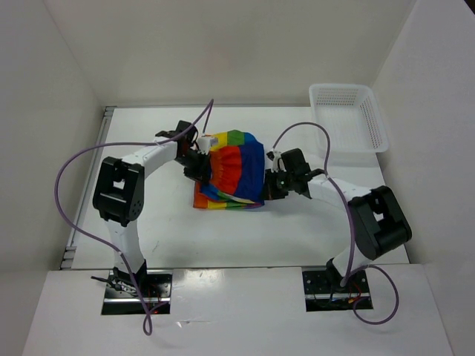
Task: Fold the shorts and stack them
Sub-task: Fold the shorts
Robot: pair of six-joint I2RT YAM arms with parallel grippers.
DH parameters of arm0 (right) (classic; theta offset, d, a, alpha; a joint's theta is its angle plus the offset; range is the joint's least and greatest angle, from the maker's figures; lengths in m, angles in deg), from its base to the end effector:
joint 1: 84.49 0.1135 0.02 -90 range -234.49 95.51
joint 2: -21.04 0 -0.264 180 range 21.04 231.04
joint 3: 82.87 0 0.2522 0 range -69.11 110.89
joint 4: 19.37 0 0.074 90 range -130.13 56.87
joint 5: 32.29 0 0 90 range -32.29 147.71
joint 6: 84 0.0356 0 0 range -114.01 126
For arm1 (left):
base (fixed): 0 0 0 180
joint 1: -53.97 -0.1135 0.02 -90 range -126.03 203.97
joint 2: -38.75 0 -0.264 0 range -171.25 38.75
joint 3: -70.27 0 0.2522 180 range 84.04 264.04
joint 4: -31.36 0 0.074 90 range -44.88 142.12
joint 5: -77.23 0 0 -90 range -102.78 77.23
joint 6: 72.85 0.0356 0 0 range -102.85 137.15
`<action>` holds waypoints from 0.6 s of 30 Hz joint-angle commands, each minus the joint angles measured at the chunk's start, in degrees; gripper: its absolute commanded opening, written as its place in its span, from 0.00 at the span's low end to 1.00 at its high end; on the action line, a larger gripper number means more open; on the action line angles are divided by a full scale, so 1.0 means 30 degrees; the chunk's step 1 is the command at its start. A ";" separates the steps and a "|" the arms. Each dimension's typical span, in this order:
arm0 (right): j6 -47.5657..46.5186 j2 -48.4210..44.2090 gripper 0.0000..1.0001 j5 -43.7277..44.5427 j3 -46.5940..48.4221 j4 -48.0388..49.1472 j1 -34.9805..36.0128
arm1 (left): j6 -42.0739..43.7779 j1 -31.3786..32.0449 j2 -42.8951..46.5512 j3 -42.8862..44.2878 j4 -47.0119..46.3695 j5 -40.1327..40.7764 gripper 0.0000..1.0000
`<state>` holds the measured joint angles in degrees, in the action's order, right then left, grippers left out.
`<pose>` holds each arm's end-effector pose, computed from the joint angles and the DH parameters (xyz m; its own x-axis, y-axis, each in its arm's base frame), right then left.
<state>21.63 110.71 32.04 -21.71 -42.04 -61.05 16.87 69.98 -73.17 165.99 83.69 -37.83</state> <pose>0.2752 0.1361 0.1745 -0.8521 -0.1048 -0.5128 -0.3926 0.7758 0.4939 0.3800 -0.1247 0.1892 -0.8965 0.2526 -0.3641 0.3945 0.8292 -0.3960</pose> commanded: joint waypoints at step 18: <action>-0.3223 0.2363 0.78 -0.3043 0.6171 -0.1836 -0.3624 | 0.0091 -0.0180 0.0483 0.6137 0.1238 -0.0670 0.99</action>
<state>11.47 114.75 26.79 -6.70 -48.88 -72.66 16.90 69.81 -69.96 181.05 89.48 -40.50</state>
